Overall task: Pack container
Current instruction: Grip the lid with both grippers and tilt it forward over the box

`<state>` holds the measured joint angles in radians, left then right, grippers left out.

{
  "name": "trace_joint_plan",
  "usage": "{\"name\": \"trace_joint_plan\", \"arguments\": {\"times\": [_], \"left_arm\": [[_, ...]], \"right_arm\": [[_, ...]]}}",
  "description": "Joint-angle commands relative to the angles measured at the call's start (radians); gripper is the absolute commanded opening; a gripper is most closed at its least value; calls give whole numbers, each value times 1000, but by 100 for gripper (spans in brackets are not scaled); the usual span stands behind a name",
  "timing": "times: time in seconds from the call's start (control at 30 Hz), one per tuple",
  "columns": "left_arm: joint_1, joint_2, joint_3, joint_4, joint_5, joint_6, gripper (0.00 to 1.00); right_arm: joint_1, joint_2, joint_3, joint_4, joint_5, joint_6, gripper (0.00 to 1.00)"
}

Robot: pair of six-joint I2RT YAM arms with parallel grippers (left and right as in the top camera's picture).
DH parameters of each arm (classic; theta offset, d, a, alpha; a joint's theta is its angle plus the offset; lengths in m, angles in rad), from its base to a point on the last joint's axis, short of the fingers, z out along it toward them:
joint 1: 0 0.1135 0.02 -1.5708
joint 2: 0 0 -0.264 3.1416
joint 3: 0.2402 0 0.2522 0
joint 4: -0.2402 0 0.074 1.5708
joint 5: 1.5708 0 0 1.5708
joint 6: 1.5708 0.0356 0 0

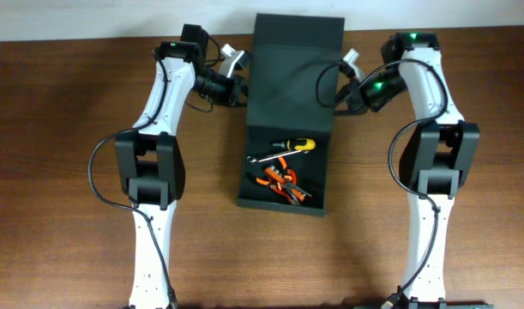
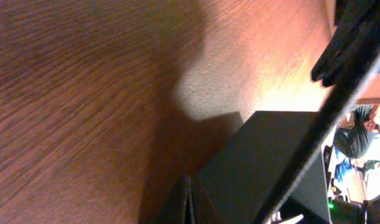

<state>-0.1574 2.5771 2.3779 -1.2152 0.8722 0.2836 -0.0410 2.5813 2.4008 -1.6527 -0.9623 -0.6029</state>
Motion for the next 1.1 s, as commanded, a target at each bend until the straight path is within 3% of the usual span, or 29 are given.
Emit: {"name": "trace_joint_plan", "arguments": {"times": [0.0, 0.6, 1.07], "left_arm": [[-19, 9, 47, -23, 53, -3, 2], [-18, 8, 336, -215, 47, 1, 2], [-18, 6, 397, -383, 18, 55, 2]], "right_arm": [[-6, 0, 84, -42, -76, -10, 9], [-7, -62, 130, -47, 103, 154, 10], [-12, -177, 132, -46, 232, 224, 15]]}}
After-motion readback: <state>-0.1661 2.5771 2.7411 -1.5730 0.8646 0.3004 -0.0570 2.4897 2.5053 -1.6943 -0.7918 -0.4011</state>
